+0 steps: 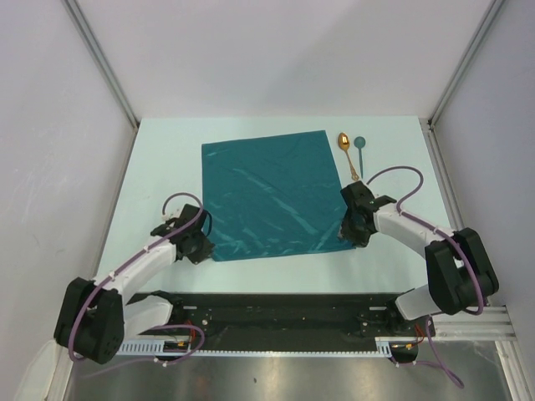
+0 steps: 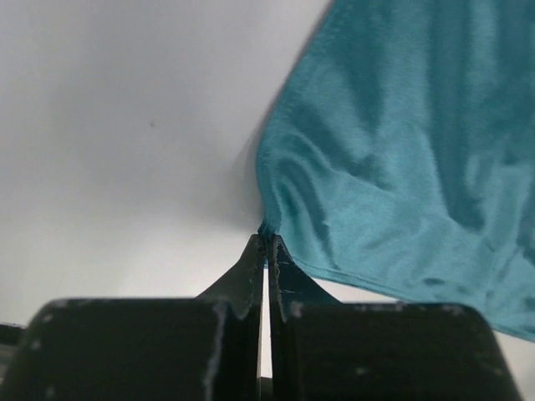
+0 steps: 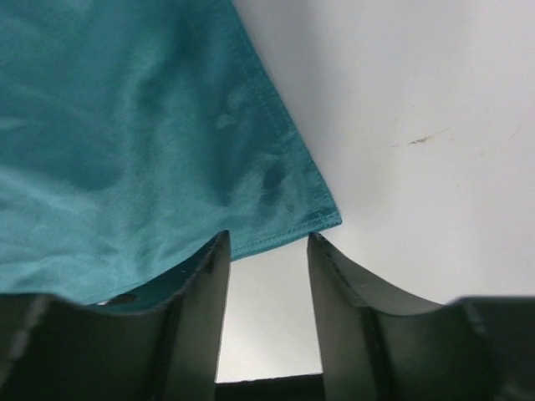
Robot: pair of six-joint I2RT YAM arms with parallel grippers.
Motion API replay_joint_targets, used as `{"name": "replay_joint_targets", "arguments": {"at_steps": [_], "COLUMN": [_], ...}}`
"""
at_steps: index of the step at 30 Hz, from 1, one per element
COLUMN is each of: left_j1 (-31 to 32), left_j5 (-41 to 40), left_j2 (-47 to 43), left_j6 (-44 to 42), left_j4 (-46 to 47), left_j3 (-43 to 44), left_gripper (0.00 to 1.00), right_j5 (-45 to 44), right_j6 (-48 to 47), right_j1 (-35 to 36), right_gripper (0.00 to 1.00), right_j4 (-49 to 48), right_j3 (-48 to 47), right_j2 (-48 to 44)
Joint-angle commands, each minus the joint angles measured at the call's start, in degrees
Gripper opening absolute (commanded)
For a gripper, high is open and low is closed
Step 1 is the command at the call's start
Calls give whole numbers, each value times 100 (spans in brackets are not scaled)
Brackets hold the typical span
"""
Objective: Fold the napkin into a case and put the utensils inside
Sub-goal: Pick up the flattened napkin from the center of the board.
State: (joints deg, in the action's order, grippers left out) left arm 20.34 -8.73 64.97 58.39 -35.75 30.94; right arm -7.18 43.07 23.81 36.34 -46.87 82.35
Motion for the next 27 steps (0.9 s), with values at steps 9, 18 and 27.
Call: {"name": "replay_joint_targets", "arguments": {"at_steps": [9, 18, 27], "left_j1": [5, 5, 5], "left_j5": [320, 240, 354], "left_j2": [-740, -661, -652], "left_j6": [-890, -1058, -1128], "left_j4": [516, 525, 683], "left_j3": [17, 140, 70], "left_gripper": [0, 0, 0], "right_j5": [-811, -961, -952], "right_j6": [369, 404, 316], "right_j1": [53, 62, -8], "right_gripper": [45, 45, 48], "right_j4": [66, 383, 392], "right_j3": [-85, -103, 20], "right_j2": [458, 335, 132]}}
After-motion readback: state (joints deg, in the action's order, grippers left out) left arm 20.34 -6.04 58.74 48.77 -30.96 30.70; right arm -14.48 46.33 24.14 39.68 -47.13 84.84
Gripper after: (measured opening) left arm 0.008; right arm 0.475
